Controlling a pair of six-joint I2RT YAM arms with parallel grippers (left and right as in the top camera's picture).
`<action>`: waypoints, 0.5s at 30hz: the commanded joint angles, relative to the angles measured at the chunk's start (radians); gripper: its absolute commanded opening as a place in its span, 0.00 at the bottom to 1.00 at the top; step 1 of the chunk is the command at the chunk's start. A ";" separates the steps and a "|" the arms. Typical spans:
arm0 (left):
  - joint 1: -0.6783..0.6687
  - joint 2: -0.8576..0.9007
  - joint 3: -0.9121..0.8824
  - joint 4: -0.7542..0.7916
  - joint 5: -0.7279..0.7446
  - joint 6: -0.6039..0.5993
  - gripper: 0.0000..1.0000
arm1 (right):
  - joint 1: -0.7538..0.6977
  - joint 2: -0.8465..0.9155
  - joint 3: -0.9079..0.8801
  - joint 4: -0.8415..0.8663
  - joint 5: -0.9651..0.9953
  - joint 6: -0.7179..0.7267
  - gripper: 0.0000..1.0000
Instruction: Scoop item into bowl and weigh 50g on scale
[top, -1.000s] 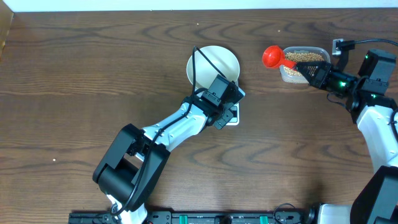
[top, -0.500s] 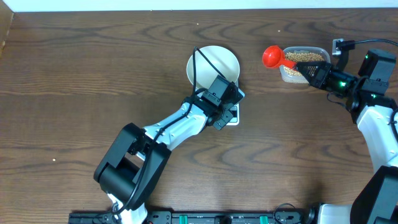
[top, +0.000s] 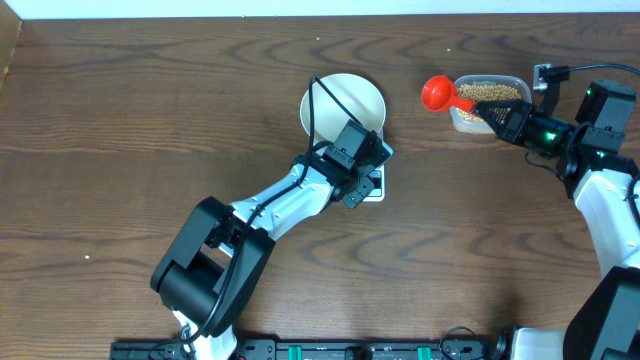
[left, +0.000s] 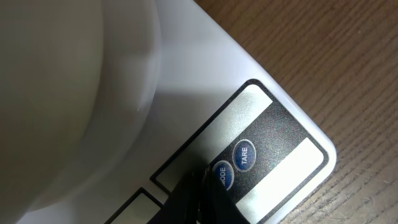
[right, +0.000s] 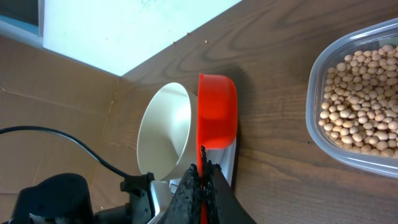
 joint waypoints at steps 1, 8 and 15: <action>0.029 0.057 -0.025 -0.017 -0.025 0.001 0.07 | -0.007 -0.012 0.012 -0.001 -0.006 -0.020 0.01; 0.055 0.059 -0.077 0.022 -0.024 -0.022 0.07 | -0.007 -0.012 0.012 -0.002 -0.006 -0.024 0.01; 0.058 0.060 -0.089 0.033 -0.025 -0.032 0.07 | -0.007 -0.012 0.012 -0.006 -0.006 -0.024 0.01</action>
